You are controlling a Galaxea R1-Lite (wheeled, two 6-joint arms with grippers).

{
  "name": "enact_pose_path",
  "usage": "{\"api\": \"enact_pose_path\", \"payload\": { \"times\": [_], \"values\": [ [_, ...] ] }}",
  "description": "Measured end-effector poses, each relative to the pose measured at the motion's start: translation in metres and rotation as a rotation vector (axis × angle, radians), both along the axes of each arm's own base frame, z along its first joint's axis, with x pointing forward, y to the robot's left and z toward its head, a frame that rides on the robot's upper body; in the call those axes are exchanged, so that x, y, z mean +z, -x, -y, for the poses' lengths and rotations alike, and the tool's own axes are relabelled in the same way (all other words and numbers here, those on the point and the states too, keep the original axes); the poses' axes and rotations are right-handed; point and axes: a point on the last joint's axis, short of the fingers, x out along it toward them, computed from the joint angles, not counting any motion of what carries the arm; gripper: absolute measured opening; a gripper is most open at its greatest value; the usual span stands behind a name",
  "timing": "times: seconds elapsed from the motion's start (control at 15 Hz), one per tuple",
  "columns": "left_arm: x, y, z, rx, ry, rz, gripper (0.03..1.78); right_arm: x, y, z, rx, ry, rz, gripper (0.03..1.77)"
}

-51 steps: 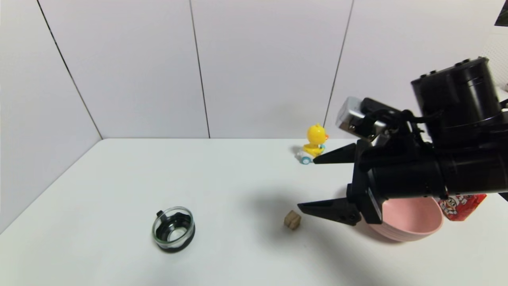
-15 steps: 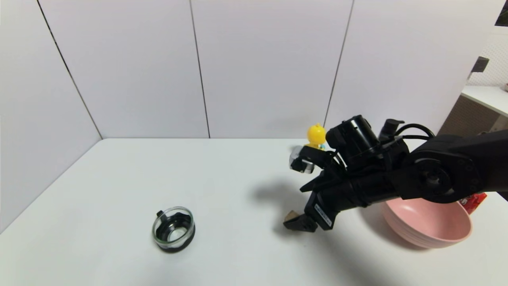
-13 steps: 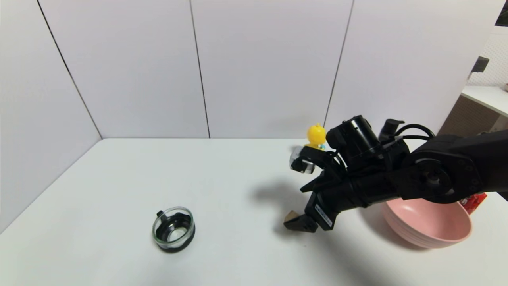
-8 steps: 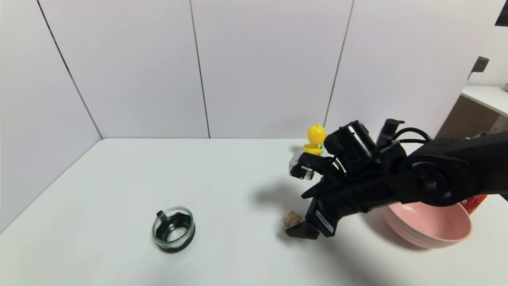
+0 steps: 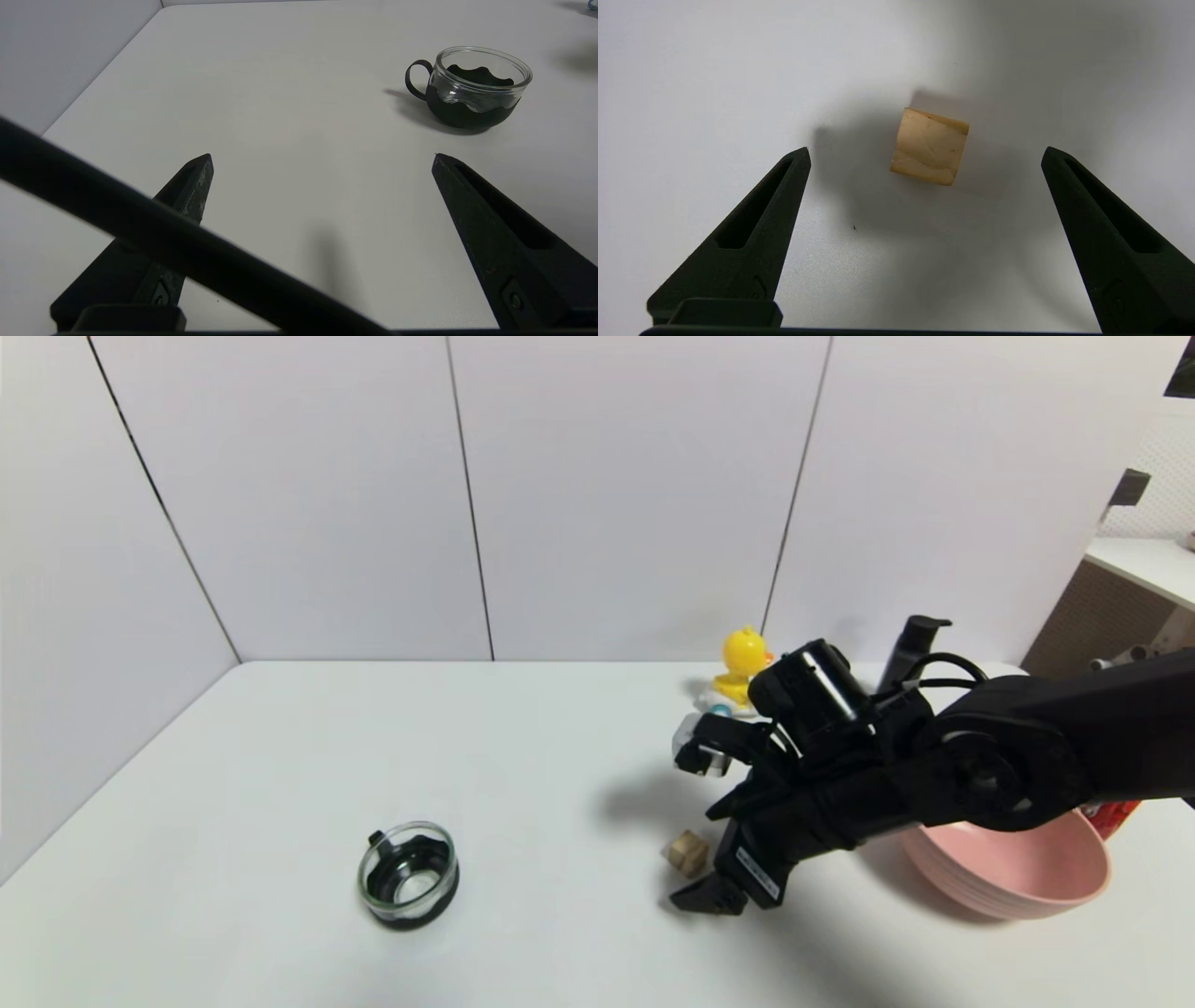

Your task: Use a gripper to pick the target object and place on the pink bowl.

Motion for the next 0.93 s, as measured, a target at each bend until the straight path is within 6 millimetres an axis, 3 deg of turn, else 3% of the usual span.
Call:
{"api": "enact_pose_path", "payload": {
  "times": [0.6,0.8,0.93],
  "values": [
    [0.0,0.0,0.0,0.0,0.0,0.0,1.69,-0.0071,-0.0045,-0.0035,0.003,0.008,-0.012,1.66],
    [0.0,0.0,0.0,0.0,0.0,0.0,1.69,-0.0072,-0.006,-0.0045,0.002,0.008,-0.011,1.16],
    [0.0,0.0,0.0,0.0,0.0,0.0,1.69,-0.0078,-0.007,-0.0052,0.002,0.006,-0.01,0.92]
  ]
}}
